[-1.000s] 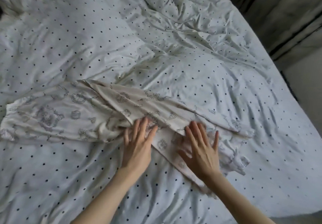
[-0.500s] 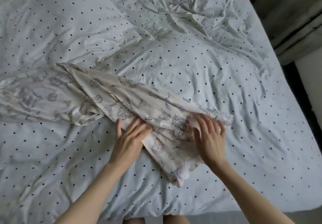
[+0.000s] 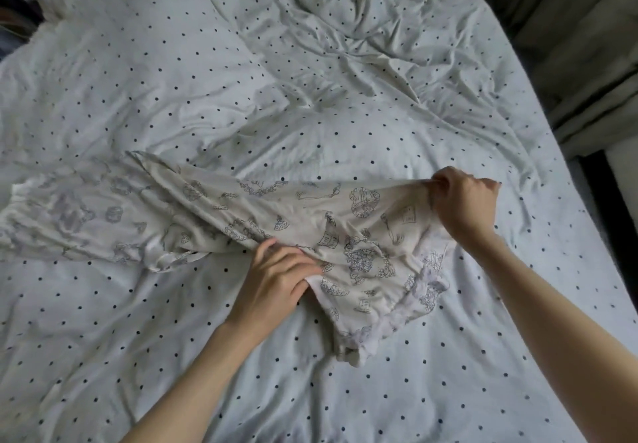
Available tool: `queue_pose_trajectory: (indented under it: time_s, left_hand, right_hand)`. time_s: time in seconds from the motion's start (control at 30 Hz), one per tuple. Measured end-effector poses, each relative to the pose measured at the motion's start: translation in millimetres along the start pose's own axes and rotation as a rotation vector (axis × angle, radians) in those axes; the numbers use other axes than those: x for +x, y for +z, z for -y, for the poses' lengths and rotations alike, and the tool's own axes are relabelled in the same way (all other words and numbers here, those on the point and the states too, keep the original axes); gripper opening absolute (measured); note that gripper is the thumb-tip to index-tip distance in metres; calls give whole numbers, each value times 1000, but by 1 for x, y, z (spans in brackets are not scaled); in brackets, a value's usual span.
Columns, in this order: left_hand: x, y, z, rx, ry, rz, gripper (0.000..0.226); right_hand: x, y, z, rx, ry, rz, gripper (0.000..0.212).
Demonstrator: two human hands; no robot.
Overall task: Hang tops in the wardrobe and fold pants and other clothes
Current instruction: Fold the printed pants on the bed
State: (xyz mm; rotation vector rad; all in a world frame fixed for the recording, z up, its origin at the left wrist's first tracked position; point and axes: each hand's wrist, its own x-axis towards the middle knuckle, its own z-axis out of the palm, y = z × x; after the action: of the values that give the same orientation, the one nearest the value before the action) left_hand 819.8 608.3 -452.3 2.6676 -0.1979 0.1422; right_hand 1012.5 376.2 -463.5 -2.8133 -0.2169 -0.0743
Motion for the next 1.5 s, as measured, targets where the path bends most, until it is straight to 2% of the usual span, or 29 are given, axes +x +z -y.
queue_pose_trajectory:
  time_s: [0.07,0.2,0.27,0.37,0.43,0.57,0.67,0.73,0.83,0.9,1.1,1.17,1.23,1.3,1.37,1.4,1.5]
  left_hand:
    - [17,-3,-2,-7,7,-23,19]
    - [47,-6,-8,-41,-5,-36,24]
    - [53,-4,-10,-60,-3,-21,27]
    - [59,-1,-15,-69,-72,-63,28]
    - [73,-2,-22,-77,-189,-134,23]
    - [121,-9,-35,-98,-351,-214,16]
    - [162,-13,-30,-145,-354,-214,17]
    - [189,-12,-21,-79,-351,-185,19]
    - [205,-1,-6,41,-426,-51,40]
    - [188,5,-2,62,-478,-26,51]
    - [98,21,2,65,-369,-44,26]
    - [85,24,2,97,-339,-71,17]
    - [79,25,2,141,-320,-134,14]
    - [77,24,3,179,-311,-163,14]
    - [73,22,4,209,-296,-151,17]
    - [72,22,4,222,-285,-131,20]
    - [67,22,2,246,-279,-21,39]
  right_hand:
    - [18,0,1,-14,-2,-23,20]
    - [33,1,6,44,98,89,30]
    - [16,0,14,142,5,129,33]
    - [-34,-10,27,440,-130,269,26]
    - [-63,-18,30,475,-168,322,42]
    - [-95,-21,36,345,-208,414,93]
    - [-89,-15,37,277,-143,411,116]
    - [-78,-10,35,223,-107,394,121]
    - [-70,3,31,56,-146,432,116]
    - [-70,12,27,-18,-146,470,106]
    - [-44,18,11,-23,-132,320,54]
    - [-35,13,15,148,-32,332,32]
    - [-24,3,17,388,185,347,16]
    - [-9,-8,10,651,485,387,18]
    - [5,-16,-4,970,795,539,13]
    - [9,-18,-14,1122,908,618,17]
    - [5,-21,-34,1320,1033,714,31]
